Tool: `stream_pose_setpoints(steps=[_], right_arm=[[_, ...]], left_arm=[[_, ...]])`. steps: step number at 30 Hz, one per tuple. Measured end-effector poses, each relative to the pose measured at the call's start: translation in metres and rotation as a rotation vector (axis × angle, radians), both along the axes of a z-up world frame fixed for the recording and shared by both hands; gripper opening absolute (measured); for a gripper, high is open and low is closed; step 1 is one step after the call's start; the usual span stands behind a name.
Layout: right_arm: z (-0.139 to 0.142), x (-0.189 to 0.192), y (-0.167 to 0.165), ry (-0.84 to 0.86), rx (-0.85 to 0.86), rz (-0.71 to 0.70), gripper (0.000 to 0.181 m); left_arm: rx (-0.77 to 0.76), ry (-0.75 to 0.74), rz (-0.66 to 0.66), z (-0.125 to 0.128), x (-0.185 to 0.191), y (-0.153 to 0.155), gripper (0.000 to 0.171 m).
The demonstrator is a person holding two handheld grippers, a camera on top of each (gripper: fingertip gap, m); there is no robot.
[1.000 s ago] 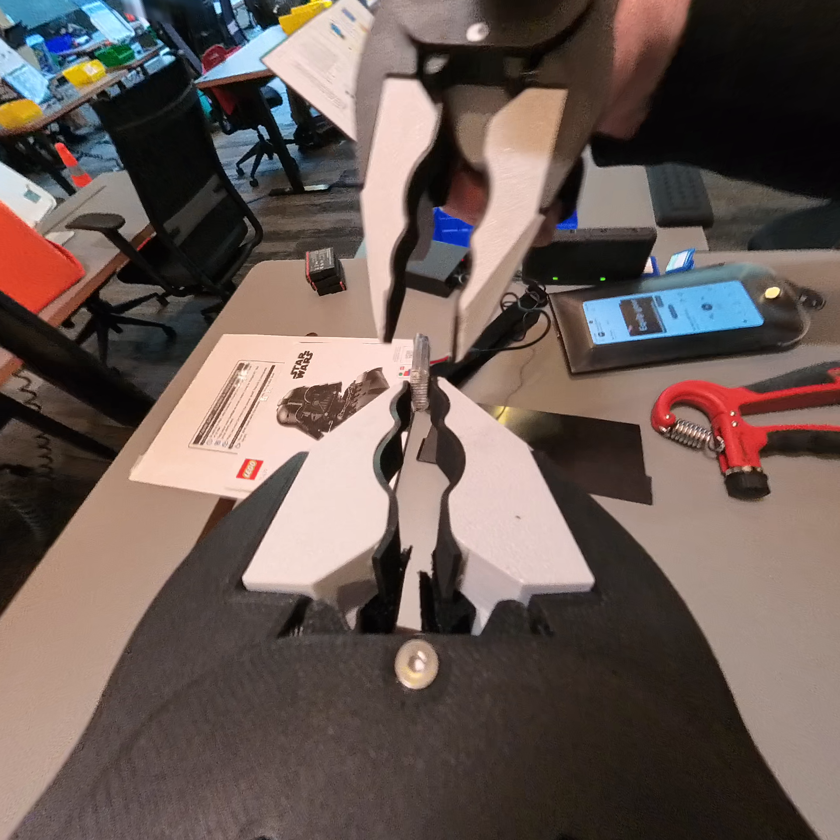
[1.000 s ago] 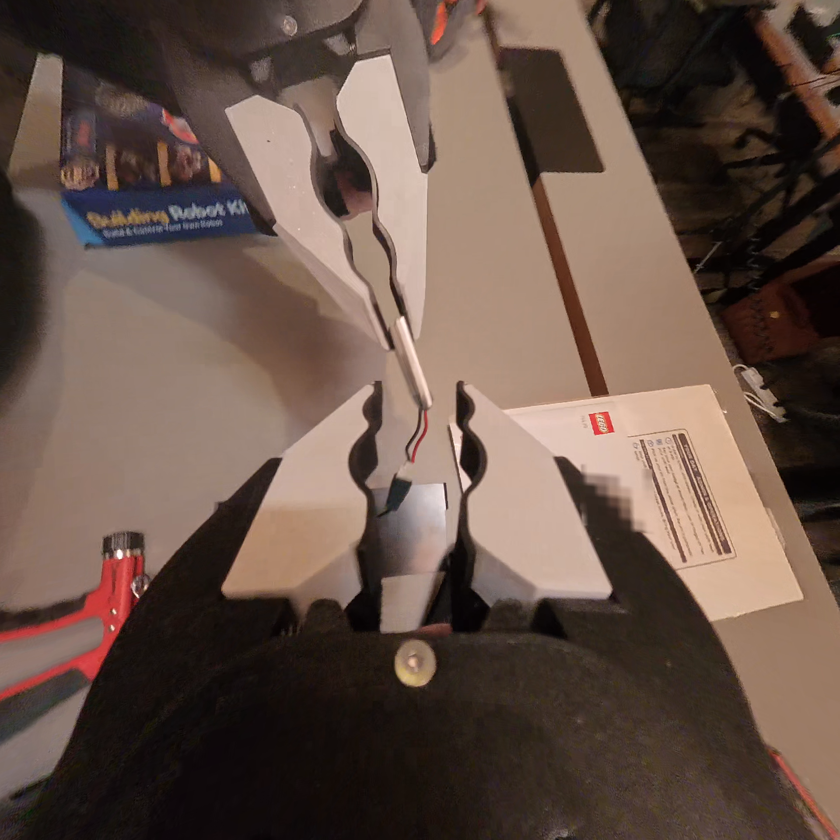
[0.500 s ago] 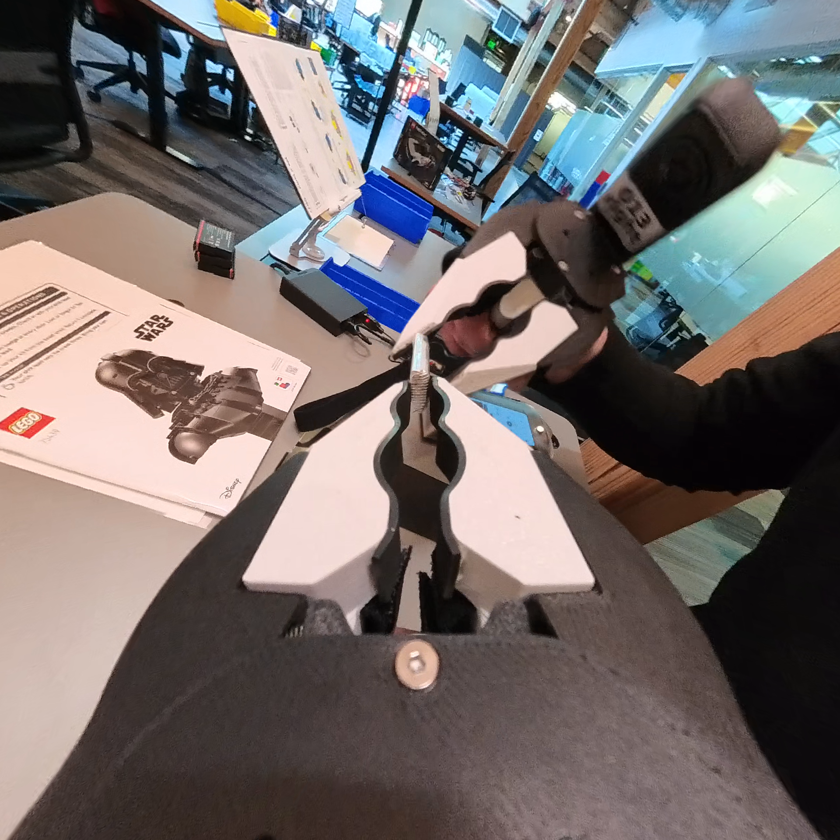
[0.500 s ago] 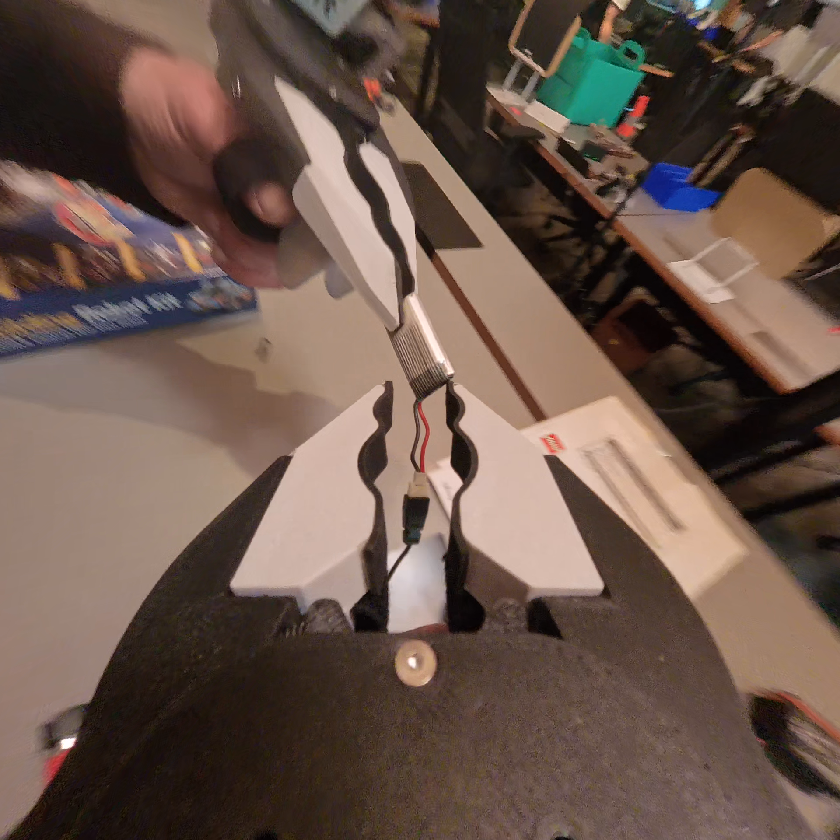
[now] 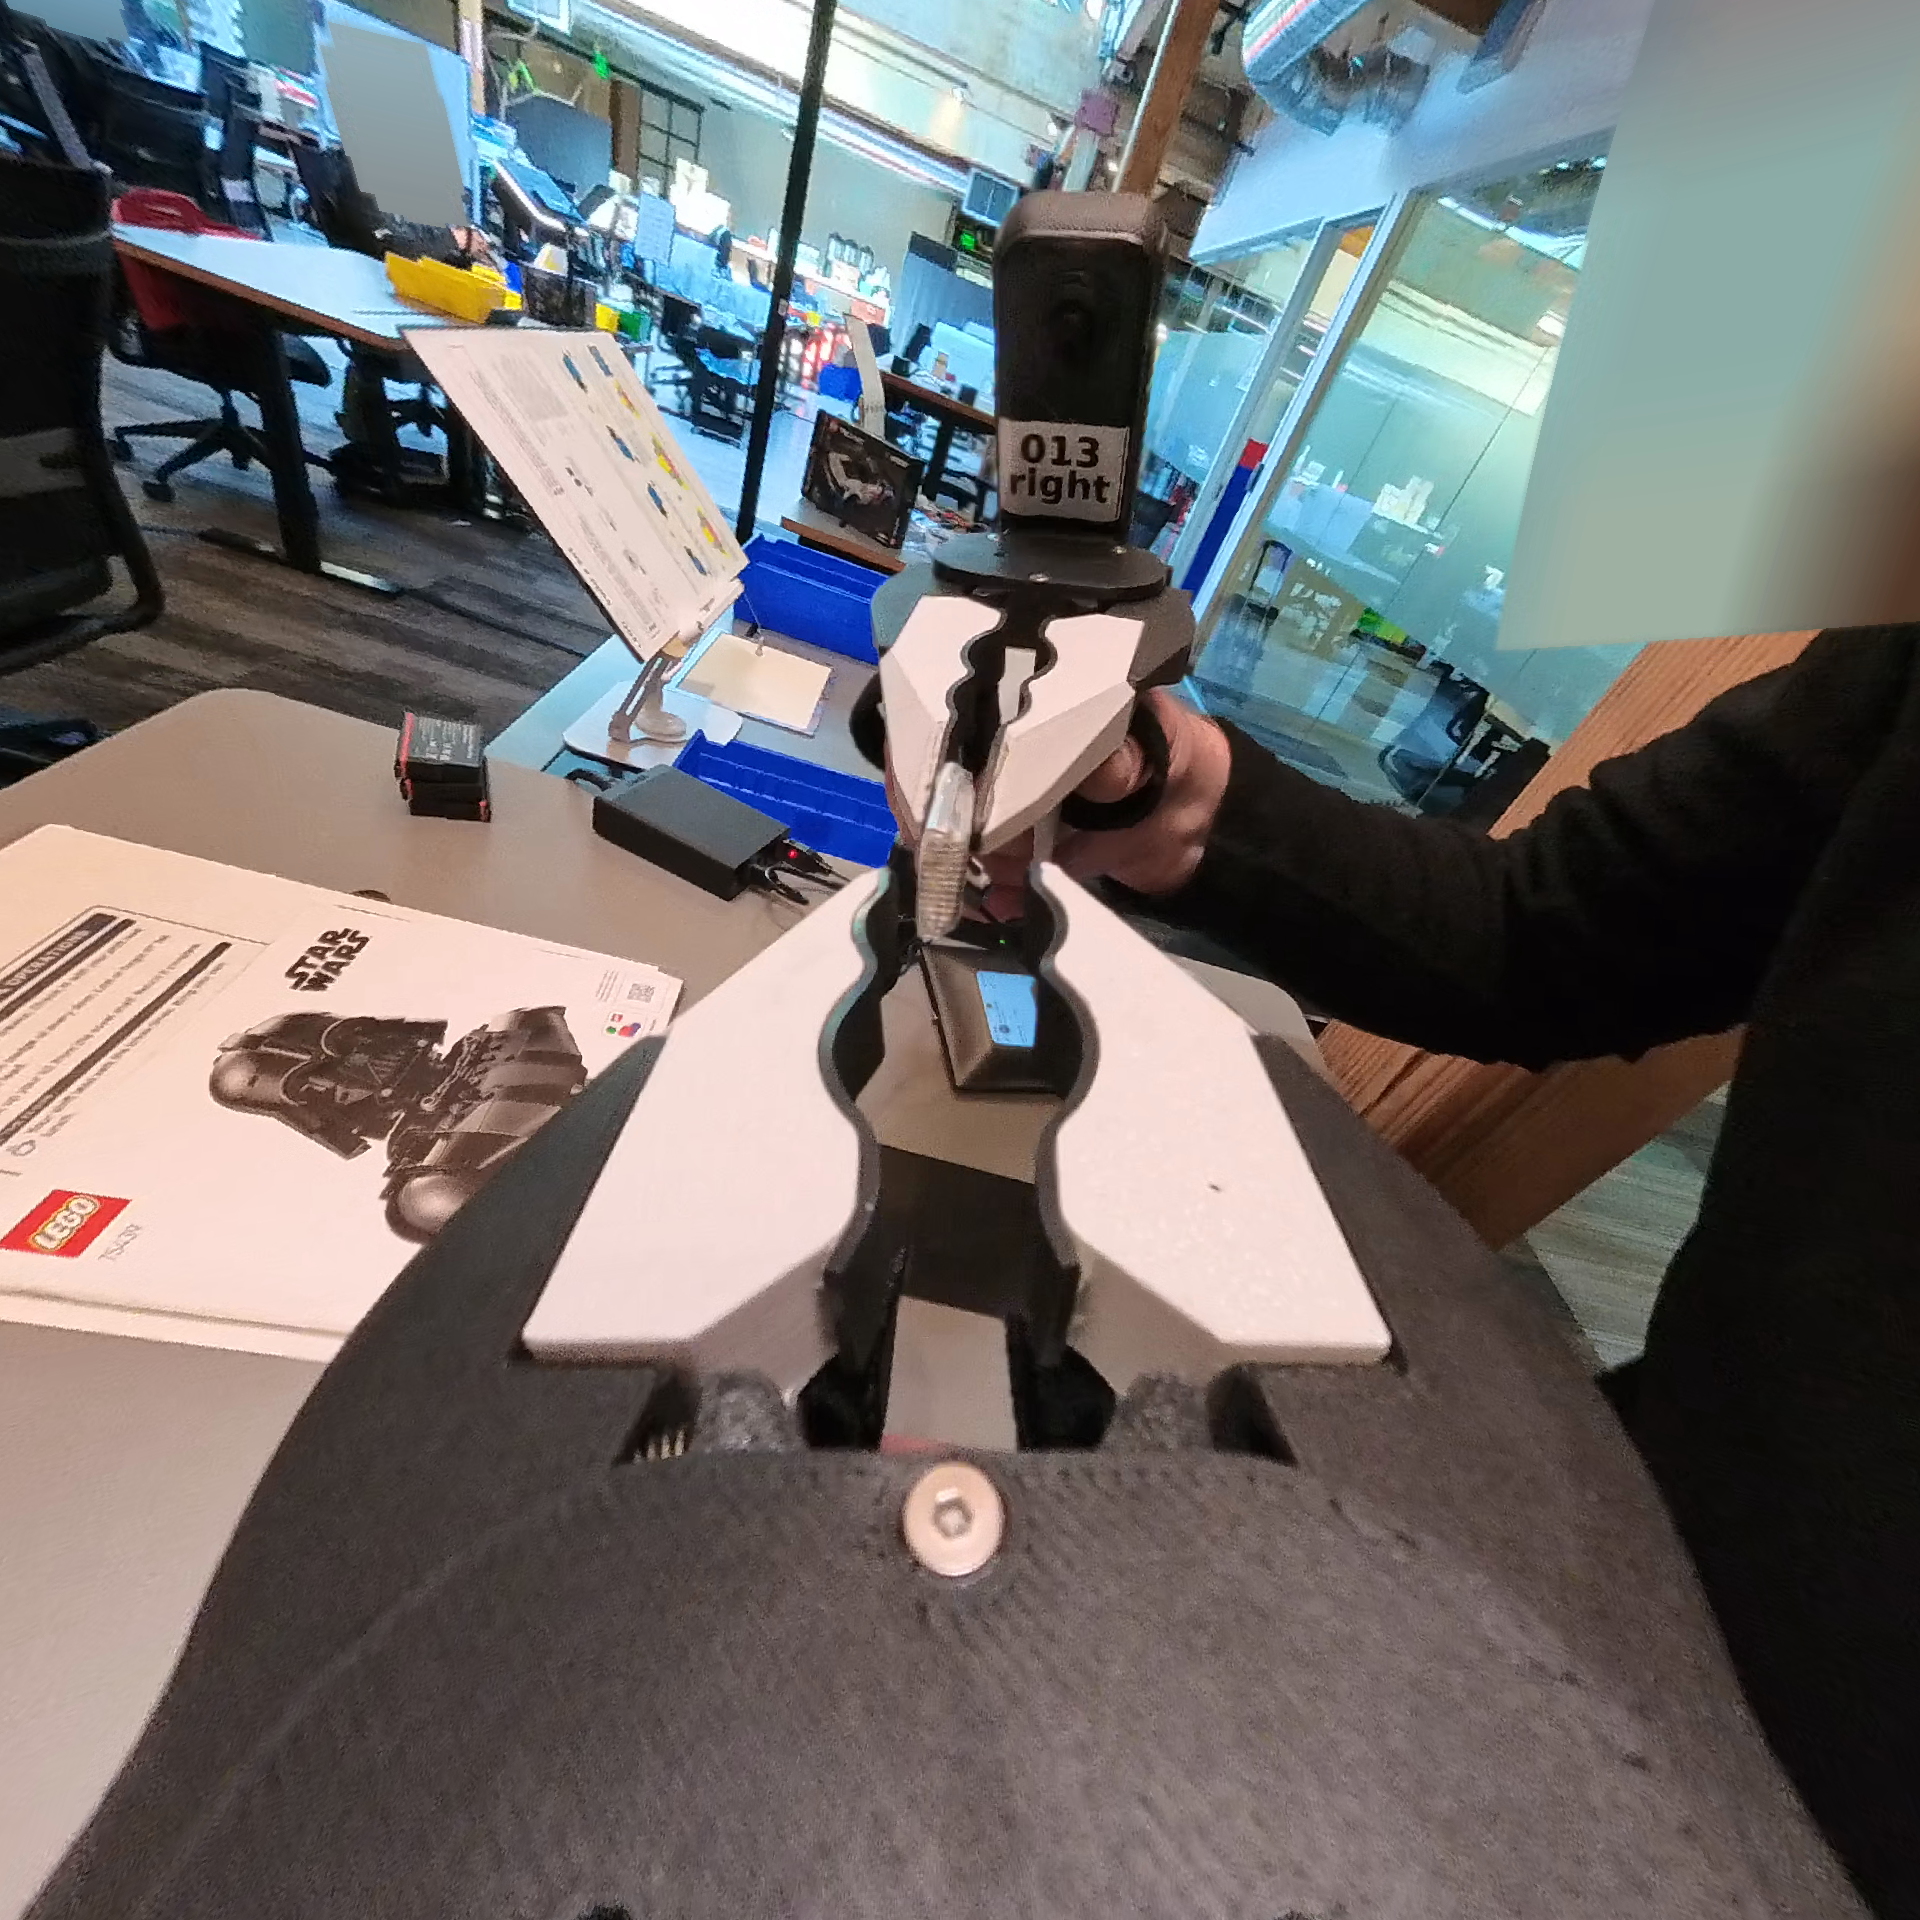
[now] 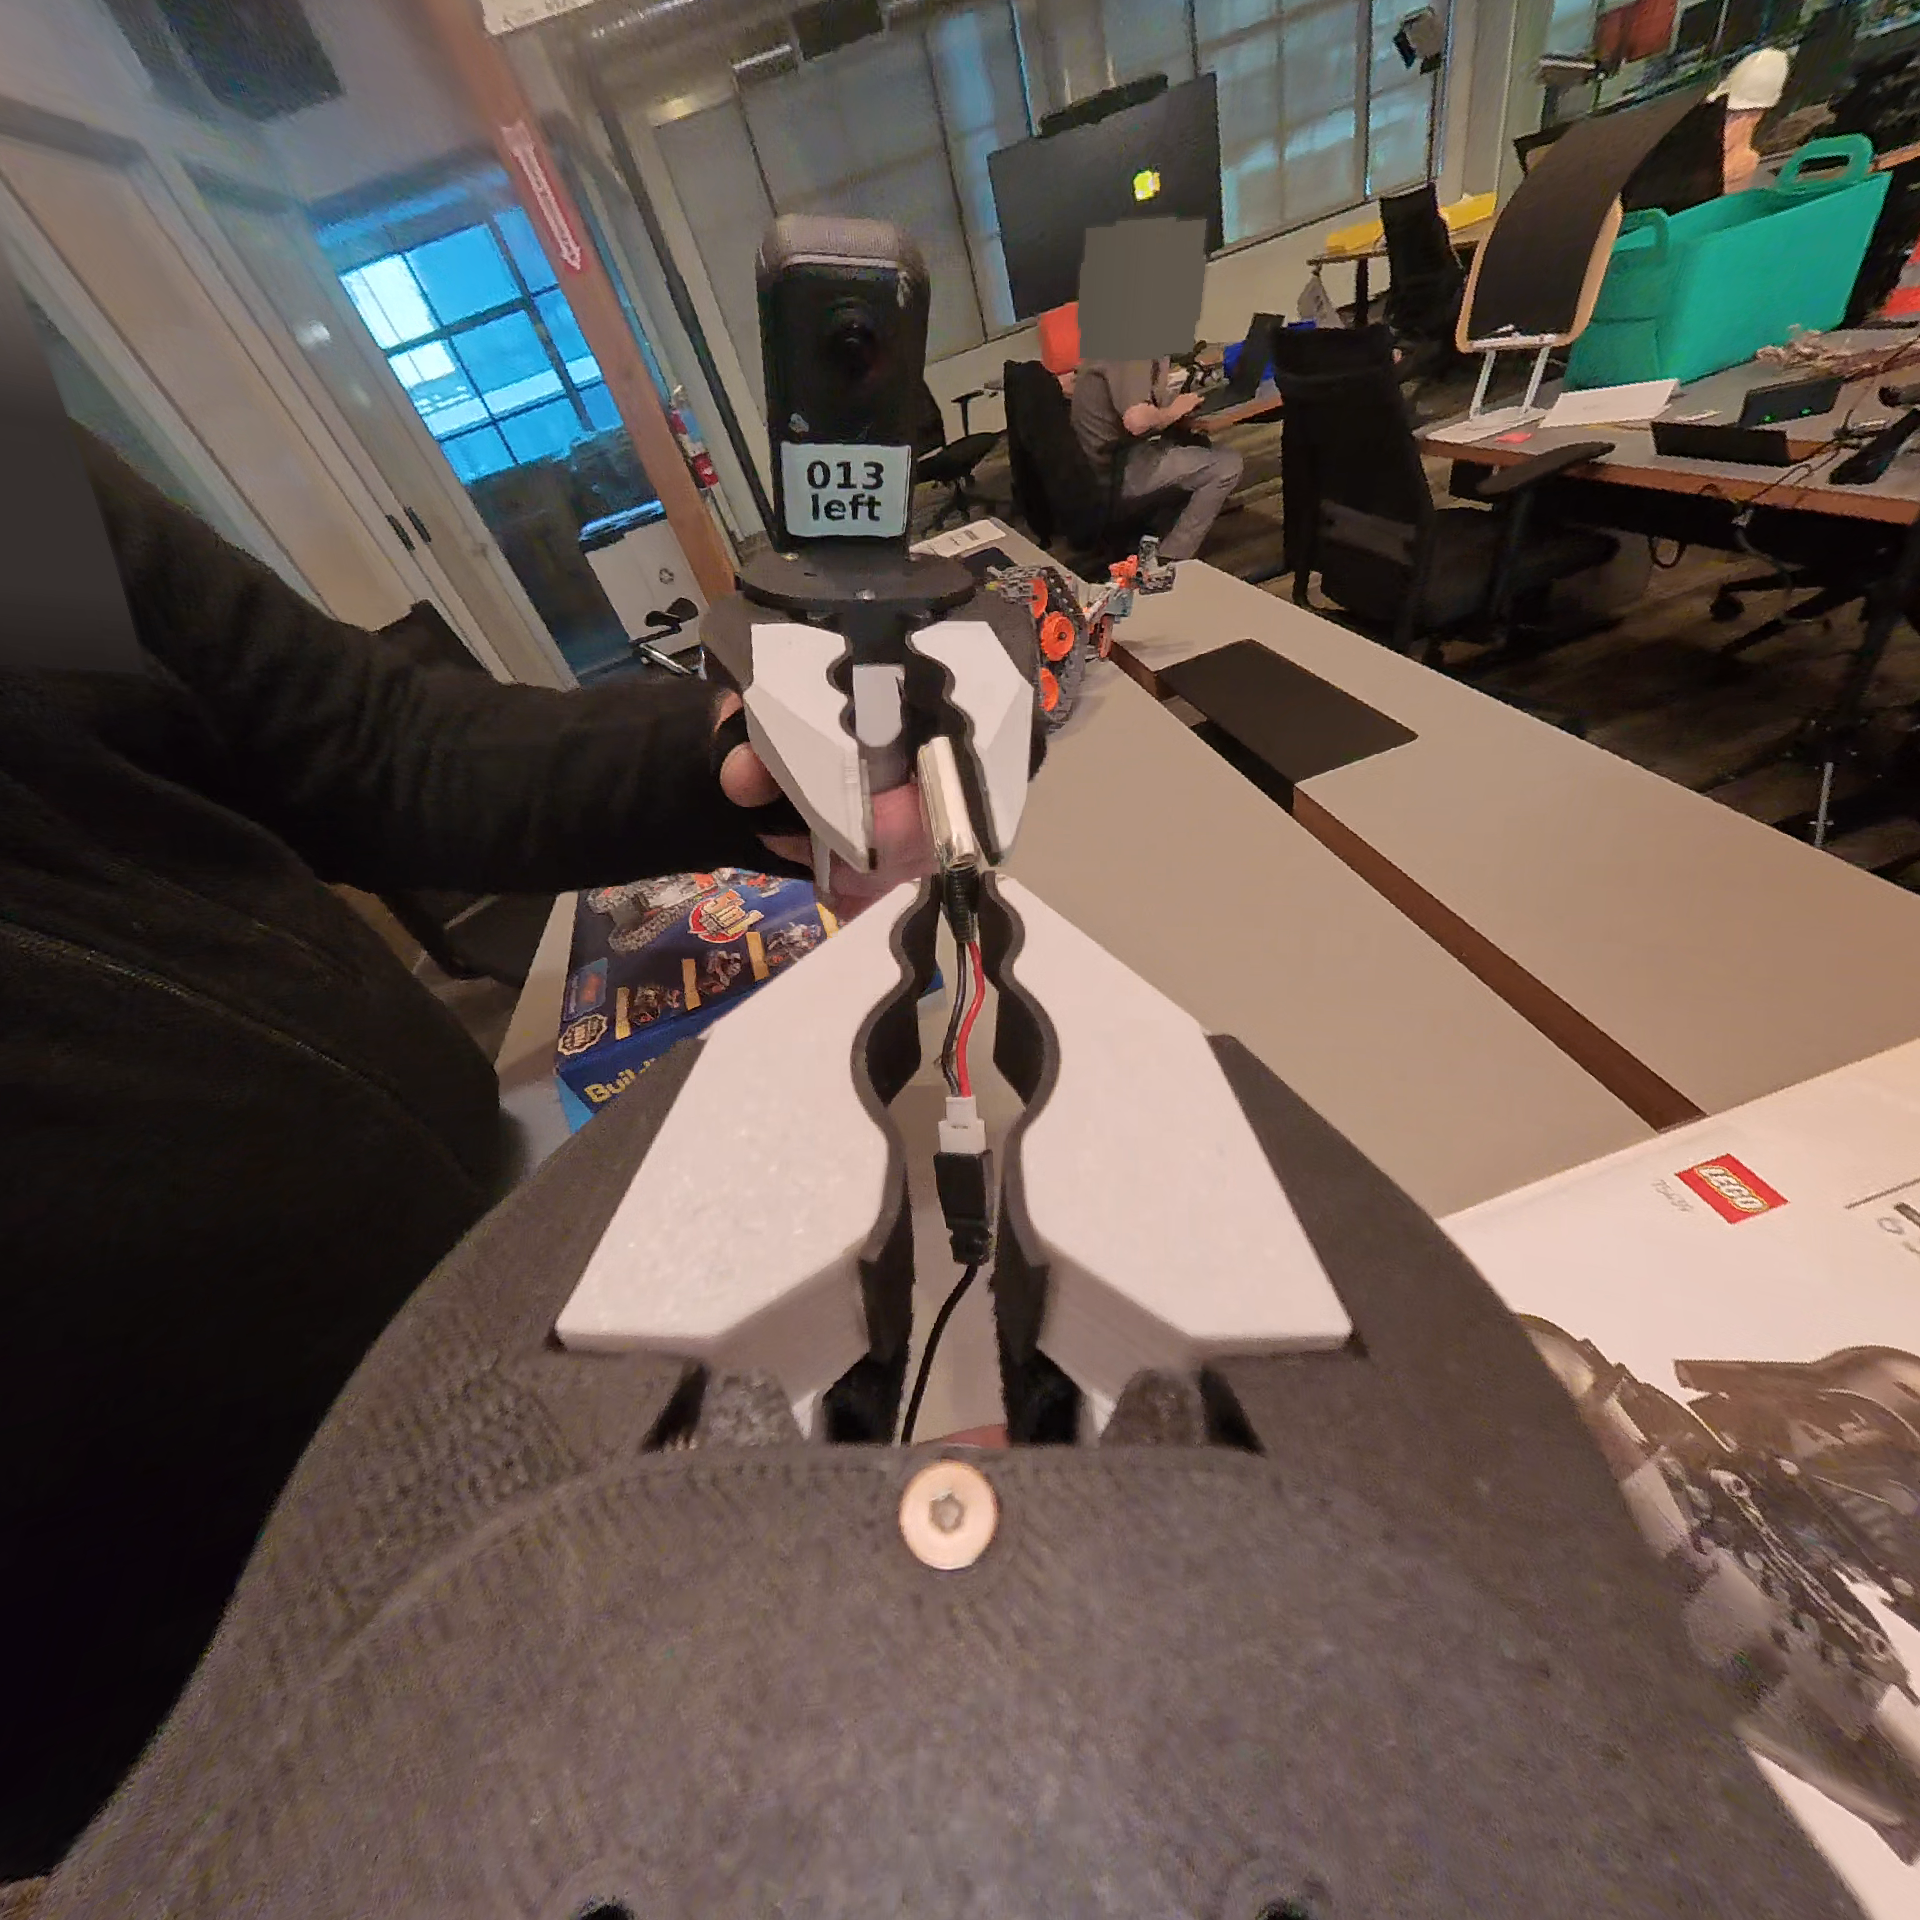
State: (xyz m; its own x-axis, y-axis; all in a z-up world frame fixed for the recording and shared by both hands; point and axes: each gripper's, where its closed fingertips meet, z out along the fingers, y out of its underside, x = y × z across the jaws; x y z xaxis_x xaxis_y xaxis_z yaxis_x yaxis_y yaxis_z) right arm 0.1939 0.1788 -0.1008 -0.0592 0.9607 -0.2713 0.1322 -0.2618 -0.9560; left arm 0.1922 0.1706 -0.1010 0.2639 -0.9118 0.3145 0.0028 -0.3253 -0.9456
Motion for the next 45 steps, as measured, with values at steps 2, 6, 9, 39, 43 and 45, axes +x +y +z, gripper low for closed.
stream_pose_setpoints(steps=[2,6,9,39,43,45], right_arm=[[-0.001,-0.002,-0.003,0.0,-0.013,0.018,0.004],[-0.001,-0.003,-0.004,-0.001,-0.027,0.029,0.005],[0.003,0.004,0.006,-0.018,0.019,-0.06,0.015],[-0.034,0.037,0.003,-0.361,0.326,-0.264,0.005],[-0.036,0.033,-0.007,-0.336,0.178,-0.173,0.005],[-0.038,0.033,-0.012,-0.328,0.101,-0.118,0.005]], left_arm=[[0.007,-0.008,0.03,0.0,0.005,0.003,0.016],[-0.033,-0.078,0.025,0.004,0.009,0.004,0.006],[-0.036,-0.096,0.043,0.007,0.008,0.007,0.006],[0.485,0.349,0.296,0.015,-0.005,0.01,0.051],[0.755,0.614,0.235,-0.002,0.03,-0.003,0.037],[0.839,0.71,0.216,-0.011,0.037,-0.001,0.027]])
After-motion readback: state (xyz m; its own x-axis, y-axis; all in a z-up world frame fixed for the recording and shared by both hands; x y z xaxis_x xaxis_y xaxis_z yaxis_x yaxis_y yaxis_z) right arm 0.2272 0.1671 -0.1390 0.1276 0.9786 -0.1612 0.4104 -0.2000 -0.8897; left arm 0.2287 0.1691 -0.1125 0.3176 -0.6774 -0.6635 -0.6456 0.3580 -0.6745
